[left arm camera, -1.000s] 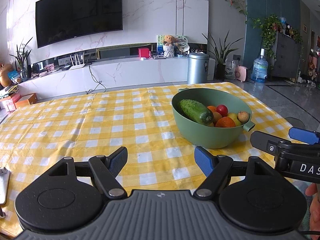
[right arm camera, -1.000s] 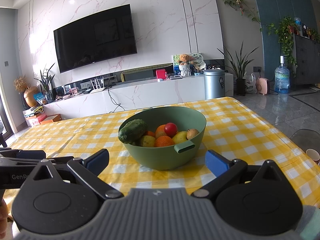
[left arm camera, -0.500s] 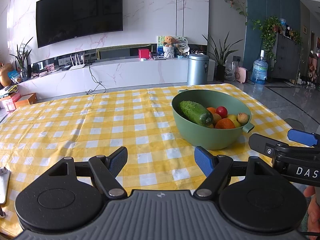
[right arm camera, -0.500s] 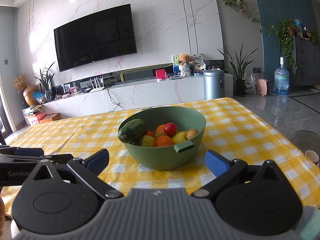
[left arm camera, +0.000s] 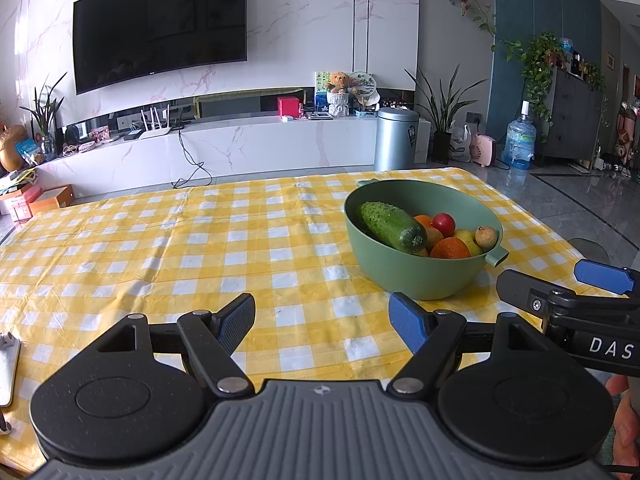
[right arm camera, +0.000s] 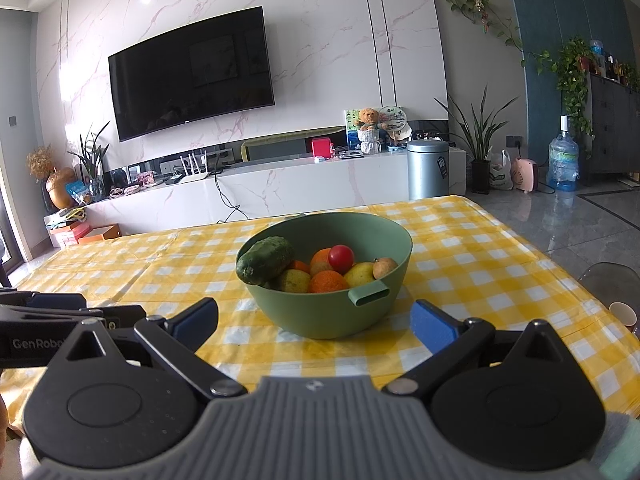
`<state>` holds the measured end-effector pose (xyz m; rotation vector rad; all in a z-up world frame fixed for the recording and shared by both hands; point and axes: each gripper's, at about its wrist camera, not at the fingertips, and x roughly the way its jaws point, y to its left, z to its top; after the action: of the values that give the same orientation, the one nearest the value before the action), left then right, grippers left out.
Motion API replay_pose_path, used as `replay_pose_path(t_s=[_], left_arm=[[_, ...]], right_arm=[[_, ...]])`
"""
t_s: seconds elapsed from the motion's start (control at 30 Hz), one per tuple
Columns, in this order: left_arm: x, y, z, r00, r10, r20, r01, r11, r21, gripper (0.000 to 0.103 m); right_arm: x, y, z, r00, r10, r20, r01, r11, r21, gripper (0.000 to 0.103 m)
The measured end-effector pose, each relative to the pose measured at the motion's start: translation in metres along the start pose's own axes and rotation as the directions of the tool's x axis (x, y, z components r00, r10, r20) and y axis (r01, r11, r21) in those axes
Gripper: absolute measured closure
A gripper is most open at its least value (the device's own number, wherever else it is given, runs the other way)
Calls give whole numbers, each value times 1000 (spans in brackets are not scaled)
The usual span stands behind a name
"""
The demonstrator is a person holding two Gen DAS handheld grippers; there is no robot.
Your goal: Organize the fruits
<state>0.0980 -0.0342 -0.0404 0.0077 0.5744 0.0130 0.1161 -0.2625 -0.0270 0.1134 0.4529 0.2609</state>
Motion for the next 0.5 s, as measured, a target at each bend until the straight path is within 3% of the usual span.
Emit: replay_pose_path(t_s=[0.5], left_arm=[[-5, 0, 4, 1000, 21, 2, -21, 1000, -1, 14]], right_arm=[[0, 0, 0, 1000, -1, -1, 1, 1000, -3, 4]])
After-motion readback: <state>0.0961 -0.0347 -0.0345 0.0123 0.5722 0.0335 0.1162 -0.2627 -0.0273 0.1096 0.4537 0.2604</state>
